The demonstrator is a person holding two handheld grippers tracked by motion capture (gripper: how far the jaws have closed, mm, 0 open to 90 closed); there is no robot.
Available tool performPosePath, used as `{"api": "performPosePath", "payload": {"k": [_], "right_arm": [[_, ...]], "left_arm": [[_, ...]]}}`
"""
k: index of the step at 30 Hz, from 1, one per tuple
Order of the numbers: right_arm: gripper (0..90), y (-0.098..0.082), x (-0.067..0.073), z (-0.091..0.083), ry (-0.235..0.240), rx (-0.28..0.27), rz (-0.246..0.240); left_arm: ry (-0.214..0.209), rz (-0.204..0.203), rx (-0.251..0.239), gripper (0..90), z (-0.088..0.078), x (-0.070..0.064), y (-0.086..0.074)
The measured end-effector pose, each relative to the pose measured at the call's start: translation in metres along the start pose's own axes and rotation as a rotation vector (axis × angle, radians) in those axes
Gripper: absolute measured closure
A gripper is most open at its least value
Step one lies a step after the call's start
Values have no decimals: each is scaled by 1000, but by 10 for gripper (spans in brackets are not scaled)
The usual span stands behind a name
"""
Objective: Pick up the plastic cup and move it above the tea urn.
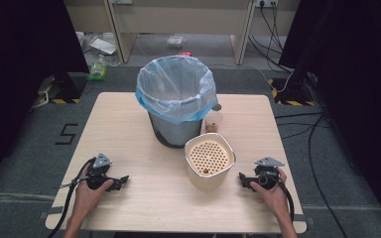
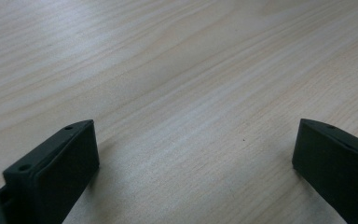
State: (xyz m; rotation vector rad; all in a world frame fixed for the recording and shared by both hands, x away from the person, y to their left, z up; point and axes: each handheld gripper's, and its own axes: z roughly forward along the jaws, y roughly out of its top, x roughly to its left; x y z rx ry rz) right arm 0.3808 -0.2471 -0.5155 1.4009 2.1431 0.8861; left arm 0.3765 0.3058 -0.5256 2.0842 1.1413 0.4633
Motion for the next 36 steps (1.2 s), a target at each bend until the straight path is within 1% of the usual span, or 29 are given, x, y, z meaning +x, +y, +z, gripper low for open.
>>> {"api": "performPosePath", "payload": {"k": [2,4,6,9,10,12,13,15,16,17,18,20,22,25,27,29,31,34,36], "right_arm": [[117,1,1,0,-1,5,6],[165,1,-1,-1,0,-7,-9],[161,1,-1,-1,-2,-9,-16],[181,1,-1,-2,-8,-25,-51],[182,2,-1,-2,-8,-29,-54],[190,3,-2,-4,3,-47,-45],[196,4,-1,-5,9,-56,-30],[192,8,-2,-8,3,-65,-34],[185,11,-3,-10,-3,-75,-39],[178,15,-2,-13,-4,-87,-29],[175,18,-3,-16,-3,-103,-41],[173,26,-2,-20,-5,-113,-48],[183,33,-3,-21,3,-126,-56],[218,42,-3,-20,0,-128,-63],[237,49,-6,-19,0,-123,-71],[270,56,-8,-19,-2,-134,-60],[281,65,-10,-18,-1,-136,-50],[311,79,-13,-16,-2,-150,-52],[327,88,-14,-14,-3,-147,-47]], "left_arm": [[0,0,0,0,0,0,0],[0,0,0,0,0,0,0],[0,0,0,0,0,0,0],[0,0,0,0,0,0,0],[0,0,0,0,0,0,0],[0,0,0,0,0,0,0],[0,0,0,0,0,0,0],[0,0,0,0,0,0,0],[0,1,0,0,0,0,0],[-1,1,-1,0,0,0,0],[-1,1,-1,0,0,0,0],[-1,1,-1,0,0,0,0],[-1,1,-1,0,0,0,0],[-1,1,-1,0,0,0,0],[-1,1,0,0,0,0,0],[-1,1,-1,0,0,0,0],[-1,1,-1,0,0,0,0],[-1,1,0,0,0,0,0],[-1,1,-1,0,0,0,0]]}}
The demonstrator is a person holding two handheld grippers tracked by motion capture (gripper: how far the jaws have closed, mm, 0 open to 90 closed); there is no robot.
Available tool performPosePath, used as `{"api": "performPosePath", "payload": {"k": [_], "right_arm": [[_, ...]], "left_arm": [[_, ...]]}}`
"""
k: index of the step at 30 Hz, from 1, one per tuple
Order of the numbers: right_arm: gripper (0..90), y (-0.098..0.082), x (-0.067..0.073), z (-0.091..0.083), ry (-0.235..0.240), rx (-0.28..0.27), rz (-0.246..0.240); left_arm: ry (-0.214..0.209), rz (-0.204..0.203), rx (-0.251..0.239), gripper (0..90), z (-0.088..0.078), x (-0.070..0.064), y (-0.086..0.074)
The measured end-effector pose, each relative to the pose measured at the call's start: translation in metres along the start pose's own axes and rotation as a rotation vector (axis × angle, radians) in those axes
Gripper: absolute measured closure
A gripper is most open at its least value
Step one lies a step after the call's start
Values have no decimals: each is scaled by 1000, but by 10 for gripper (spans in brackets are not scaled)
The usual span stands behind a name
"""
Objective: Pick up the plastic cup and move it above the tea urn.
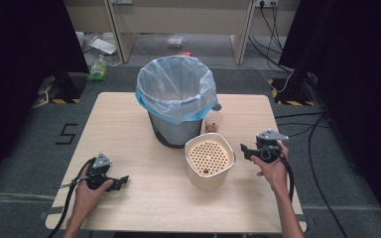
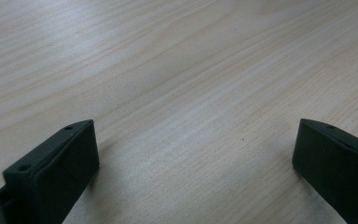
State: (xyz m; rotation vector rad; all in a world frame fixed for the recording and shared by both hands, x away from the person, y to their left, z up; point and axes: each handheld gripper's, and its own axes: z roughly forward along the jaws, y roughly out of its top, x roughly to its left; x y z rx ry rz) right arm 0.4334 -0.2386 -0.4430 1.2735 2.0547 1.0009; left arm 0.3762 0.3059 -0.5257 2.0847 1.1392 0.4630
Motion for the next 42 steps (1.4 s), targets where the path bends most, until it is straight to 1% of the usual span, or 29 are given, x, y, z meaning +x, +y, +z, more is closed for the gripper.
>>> {"api": "performPosePath", "payload": {"k": [3,7,11,13,15,16,18,20,22,24,28,30,34,36,42], "right_arm": [[350,9,-2,5,4,12,-4],[369,22,-3,12,10,6,0],[380,34,-1,20,22,11,-6],[382,40,1,23,25,9,-18],[386,46,2,27,33,8,-10],[388,48,2,29,37,12,-14],[395,52,3,34,33,16,-16],[407,56,2,39,42,16,-6],[416,60,2,44,40,23,0],[428,65,2,47,44,17,8],[447,76,3,51,52,3,19],[453,81,4,53,52,4,21],[469,91,6,58,47,19,22],[478,95,7,62,56,24,22],[512,102,13,78,69,52,-3]], "left_arm": [[0,0,0,0,0,0,0],[0,0,0,0,0,0,0],[0,0,0,0,0,0,0],[0,0,1,0,0,0,0],[0,0,1,0,0,0,0],[0,0,1,0,0,0,0],[0,0,0,0,0,0,0],[0,0,1,0,0,0,0],[0,0,1,0,0,0,0],[0,0,1,0,0,0,0],[0,0,0,0,0,0,0],[0,0,1,0,0,0,0],[0,0,0,0,0,0,0],[0,0,0,0,0,0,0],[0,0,1,0,0,0,0]]}}
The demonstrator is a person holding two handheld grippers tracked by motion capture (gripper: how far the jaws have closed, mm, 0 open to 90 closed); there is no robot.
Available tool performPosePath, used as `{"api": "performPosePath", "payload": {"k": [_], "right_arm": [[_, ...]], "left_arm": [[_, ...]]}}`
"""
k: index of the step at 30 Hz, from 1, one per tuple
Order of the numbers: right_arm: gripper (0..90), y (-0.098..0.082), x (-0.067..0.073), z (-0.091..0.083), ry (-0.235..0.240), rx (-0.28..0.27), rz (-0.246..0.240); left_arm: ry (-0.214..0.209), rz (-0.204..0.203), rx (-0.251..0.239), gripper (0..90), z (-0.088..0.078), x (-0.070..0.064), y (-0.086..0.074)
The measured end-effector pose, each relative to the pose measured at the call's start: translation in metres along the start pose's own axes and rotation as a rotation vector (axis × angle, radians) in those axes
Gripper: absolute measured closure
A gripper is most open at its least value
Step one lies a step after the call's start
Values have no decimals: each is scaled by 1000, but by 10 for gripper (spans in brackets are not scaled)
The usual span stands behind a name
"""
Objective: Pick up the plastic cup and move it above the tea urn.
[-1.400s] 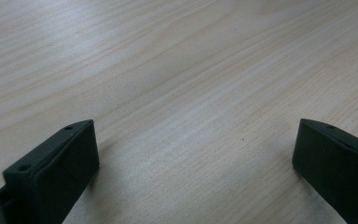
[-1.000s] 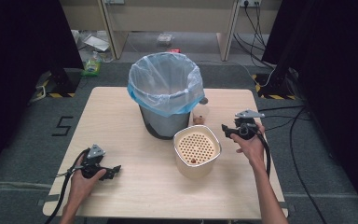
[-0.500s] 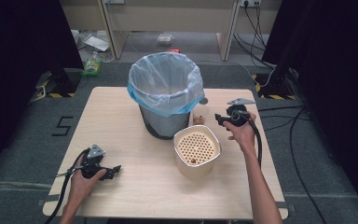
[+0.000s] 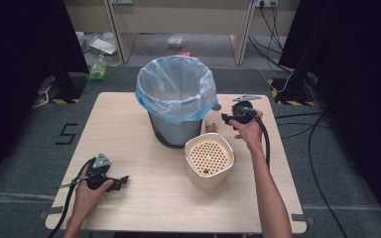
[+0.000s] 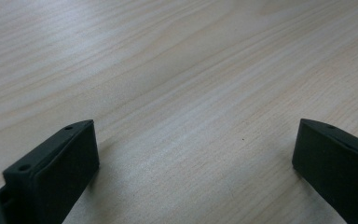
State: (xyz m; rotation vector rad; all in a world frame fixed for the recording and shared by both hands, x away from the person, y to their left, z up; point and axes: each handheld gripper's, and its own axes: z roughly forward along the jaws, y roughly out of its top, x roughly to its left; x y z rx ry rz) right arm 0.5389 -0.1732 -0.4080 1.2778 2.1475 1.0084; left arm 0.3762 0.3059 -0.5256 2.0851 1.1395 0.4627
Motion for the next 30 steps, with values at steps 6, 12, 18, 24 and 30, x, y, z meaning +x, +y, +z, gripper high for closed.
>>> {"api": "performPosePath", "payload": {"k": [6,12,18,24,30], "right_arm": [[567,6,3,14,16,20,0],[615,8,7,24,28,47,-14],[660,5,6,36,27,88,-16],[723,2,4,44,30,115,-6],[811,0,5,46,36,129,-38]], "left_arm": [[0,0,0,0,0,0,0],[0,0,0,0,0,0,0],[0,0,0,0,0,0,0],[0,0,0,0,0,0,0],[0,0,0,0,0,0,0]]}}
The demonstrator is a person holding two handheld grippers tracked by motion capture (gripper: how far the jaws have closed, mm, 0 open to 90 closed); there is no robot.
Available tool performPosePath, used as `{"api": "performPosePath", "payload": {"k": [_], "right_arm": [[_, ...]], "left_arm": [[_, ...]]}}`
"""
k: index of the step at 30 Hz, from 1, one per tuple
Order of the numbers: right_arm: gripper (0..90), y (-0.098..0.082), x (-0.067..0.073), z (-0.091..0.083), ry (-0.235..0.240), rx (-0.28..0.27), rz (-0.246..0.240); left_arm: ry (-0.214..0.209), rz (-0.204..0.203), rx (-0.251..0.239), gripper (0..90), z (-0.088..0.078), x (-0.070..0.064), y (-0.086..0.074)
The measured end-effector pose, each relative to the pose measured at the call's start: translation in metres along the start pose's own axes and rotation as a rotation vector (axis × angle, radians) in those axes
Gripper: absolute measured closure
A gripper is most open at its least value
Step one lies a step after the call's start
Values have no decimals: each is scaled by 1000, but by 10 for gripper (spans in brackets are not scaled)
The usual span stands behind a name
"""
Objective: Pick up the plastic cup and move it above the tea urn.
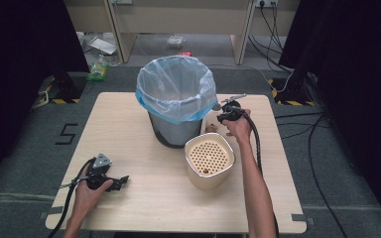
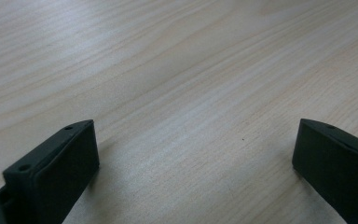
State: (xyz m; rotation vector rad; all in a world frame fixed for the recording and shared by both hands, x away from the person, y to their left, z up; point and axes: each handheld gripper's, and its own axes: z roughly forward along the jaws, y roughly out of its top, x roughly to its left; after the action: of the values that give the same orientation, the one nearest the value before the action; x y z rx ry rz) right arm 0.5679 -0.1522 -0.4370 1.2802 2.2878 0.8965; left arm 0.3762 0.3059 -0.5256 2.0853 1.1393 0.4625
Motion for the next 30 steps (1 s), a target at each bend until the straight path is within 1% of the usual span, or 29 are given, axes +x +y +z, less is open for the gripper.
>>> {"api": "performPosePath", "payload": {"k": [3,6,7,9,11,15,19,24,30], "right_arm": [[827,0,0,-3,-5,0,-24],[855,1,0,-9,0,-27,-37],[866,2,1,-11,-5,-31,-51],[869,3,1,-16,-38,-31,-96],[868,2,0,-21,-45,-40,-111],[869,4,-1,-34,-96,-74,-150],[869,6,-3,-51,-117,-114,-168],[868,6,-4,-71,-134,-155,-174],[867,4,-4,-89,-144,-186,-192]], "left_arm": [[0,0,0,0,0,0,0],[0,0,0,0,0,0,0],[0,-1,0,0,0,0,0],[0,0,0,0,0,0,0],[0,0,0,0,0,0,0],[0,0,0,0,0,0,0],[0,0,0,0,0,0,0],[0,0,0,0,0,0,0],[0,0,0,0,0,0,0]]}}
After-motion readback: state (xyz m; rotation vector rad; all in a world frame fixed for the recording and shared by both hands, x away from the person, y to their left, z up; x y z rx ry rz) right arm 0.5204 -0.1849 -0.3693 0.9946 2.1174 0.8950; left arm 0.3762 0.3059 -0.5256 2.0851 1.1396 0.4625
